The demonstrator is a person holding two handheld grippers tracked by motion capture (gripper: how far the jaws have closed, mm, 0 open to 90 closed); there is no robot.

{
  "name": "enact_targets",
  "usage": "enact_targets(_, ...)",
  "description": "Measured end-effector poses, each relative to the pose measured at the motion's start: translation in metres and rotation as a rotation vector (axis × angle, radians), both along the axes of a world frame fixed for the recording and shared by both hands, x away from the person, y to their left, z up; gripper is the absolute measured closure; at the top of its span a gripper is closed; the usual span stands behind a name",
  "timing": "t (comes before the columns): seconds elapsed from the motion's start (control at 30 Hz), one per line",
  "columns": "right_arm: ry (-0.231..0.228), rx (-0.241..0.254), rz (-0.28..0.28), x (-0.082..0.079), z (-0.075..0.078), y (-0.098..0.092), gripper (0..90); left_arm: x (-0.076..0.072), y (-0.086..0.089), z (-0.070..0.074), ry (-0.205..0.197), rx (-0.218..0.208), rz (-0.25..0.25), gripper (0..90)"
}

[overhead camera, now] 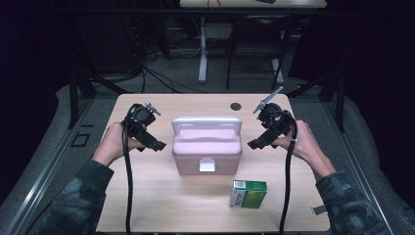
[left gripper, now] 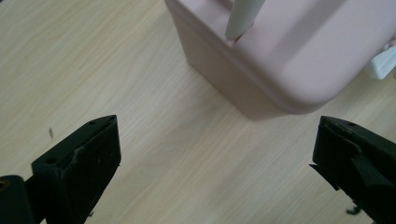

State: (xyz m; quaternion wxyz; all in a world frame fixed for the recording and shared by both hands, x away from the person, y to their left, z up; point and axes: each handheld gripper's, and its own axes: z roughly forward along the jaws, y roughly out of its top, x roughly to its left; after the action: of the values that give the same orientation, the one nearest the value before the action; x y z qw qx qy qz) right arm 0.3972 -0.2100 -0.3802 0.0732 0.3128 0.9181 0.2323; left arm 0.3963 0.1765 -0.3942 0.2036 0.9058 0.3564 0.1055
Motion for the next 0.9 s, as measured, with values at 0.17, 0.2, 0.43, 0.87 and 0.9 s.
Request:
enact_targets(0.17, 0.011, -0.048, 0.012, -0.01, -0.002, -0.004, 1.3, -0.01, 0.017, -0.021, 0.014, -0.002, 0.038, 0.4)
enact_targets(0.2, 0.011, -0.057, 0.013, -0.011, -0.002, -0.005, 1.1, -0.012, 0.02, -0.025, 0.017, -0.006, 0.047, 0.4)
enact_targets(0.43, 0.001, -0.086, 0.034, -0.023, 0.001, -0.008, 0.2, -0.024, 0.035, -0.054, 0.023, -0.017, 0.096, 0.4)
enact_targets(0.87, 0.015, -0.158, 0.109, -0.042, -0.003, 0.001, 0.0, -0.037, 0.042, -0.106, 0.037, 0.017, 0.167, 0.4)
enact_targets(0.9, 0.023, -0.168, 0.112, -0.043, -0.004, 0.002, 0.0, -0.038, 0.042, -0.107, 0.035, 0.015, 0.176, 0.4)
